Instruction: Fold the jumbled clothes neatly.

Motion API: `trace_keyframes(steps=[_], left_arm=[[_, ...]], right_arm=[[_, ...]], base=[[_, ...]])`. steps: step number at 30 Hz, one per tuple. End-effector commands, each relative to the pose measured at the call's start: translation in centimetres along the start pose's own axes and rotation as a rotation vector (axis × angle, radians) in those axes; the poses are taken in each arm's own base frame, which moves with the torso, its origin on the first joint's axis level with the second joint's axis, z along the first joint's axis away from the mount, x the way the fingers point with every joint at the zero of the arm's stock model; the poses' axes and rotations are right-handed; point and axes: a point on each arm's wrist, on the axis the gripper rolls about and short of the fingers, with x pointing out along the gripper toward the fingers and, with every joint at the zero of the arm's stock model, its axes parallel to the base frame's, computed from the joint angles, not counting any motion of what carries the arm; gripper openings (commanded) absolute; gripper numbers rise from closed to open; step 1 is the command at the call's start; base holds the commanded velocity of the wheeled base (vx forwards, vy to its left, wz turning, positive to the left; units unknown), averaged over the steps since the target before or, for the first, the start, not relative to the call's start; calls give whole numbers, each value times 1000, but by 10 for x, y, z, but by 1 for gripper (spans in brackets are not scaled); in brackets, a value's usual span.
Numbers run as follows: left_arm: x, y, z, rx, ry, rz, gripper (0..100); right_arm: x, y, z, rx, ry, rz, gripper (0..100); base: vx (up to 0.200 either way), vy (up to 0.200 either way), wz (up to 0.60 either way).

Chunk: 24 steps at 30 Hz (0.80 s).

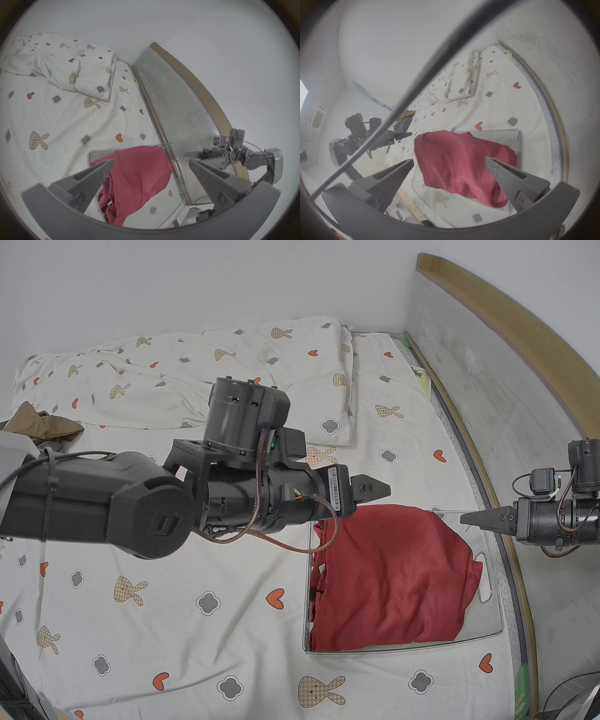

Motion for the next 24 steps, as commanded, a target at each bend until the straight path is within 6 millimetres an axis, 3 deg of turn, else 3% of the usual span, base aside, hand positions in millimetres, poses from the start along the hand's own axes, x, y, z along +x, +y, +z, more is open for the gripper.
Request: trace_keyframes(steps=[1,8,17,24], left_arm=[[-4,-7,8,10,-28,-30,100],[9,-27,-9,11,85,-173,100],[81,13,-57,-45,256,-106,100],[106,44,-63,-69,268,-50,100]], right_arm=[[11,-3,-4,20,52,59,100],[37,-21,-11,82,142,83,100],[56,-35,-13,94,155,119,100],[75,-49,-24,141,217,109,100]], base=[[0,0,0],[0,0,0],[0,0,0],[0,0,0]])
